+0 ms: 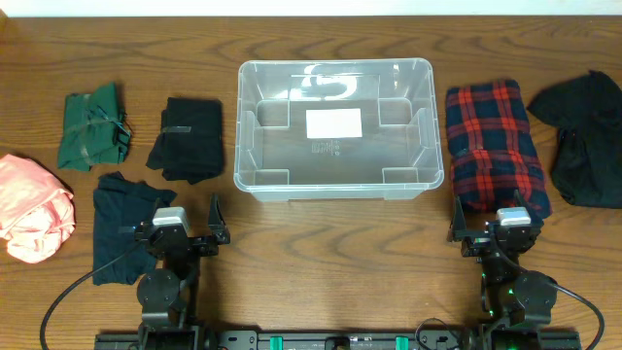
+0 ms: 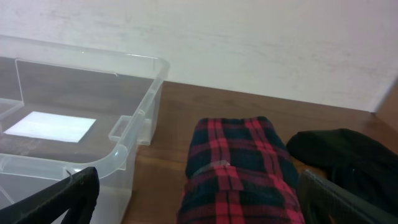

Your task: Pack container

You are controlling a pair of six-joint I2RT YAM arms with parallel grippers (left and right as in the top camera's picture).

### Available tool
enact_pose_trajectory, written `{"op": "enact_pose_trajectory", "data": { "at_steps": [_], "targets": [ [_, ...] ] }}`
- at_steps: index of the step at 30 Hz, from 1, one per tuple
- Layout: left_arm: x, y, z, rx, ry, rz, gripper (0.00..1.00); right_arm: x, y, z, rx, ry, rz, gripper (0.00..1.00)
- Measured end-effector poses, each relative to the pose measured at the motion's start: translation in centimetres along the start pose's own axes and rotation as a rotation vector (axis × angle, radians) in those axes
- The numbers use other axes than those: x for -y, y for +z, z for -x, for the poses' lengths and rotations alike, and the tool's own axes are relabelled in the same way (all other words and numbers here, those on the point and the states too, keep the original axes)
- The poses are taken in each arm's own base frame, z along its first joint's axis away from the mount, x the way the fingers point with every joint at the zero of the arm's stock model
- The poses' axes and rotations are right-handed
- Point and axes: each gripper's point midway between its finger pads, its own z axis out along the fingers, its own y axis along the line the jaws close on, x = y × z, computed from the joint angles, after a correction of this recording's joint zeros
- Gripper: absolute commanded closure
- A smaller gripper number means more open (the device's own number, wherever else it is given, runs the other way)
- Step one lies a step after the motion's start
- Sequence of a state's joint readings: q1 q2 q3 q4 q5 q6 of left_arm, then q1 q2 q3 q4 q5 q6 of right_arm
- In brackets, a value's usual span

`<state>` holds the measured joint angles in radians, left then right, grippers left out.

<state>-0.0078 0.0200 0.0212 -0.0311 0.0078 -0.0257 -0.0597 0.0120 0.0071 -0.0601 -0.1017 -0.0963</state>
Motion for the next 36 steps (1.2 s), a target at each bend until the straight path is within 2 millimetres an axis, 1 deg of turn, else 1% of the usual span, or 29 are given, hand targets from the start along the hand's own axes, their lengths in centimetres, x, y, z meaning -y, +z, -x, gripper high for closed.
{"op": "enact_pose_trajectory", "data": {
  "at_steps": [5, 11, 36],
  "targets": [
    [-0.15, 0.0, 0.05, 0.002, 0.046, 0.009, 0.02, 0.5, -0.01, -0.13, -0.006, -0.002, -0.029, 0.01],
    [-0.2, 0.0, 0.07, 0.002, 0.061, 0.012, 0.02, 0.77, -0.02, -0.19, -0.009, -0.003, -0.045, 0.01],
    [-0.21, 0.0, 0.05, 0.002, 0.075, 0.013, 0.02, 0.83, -0.02, -0.2, -0.01, -0.003, -0.048, 0.01]
  ]
}}
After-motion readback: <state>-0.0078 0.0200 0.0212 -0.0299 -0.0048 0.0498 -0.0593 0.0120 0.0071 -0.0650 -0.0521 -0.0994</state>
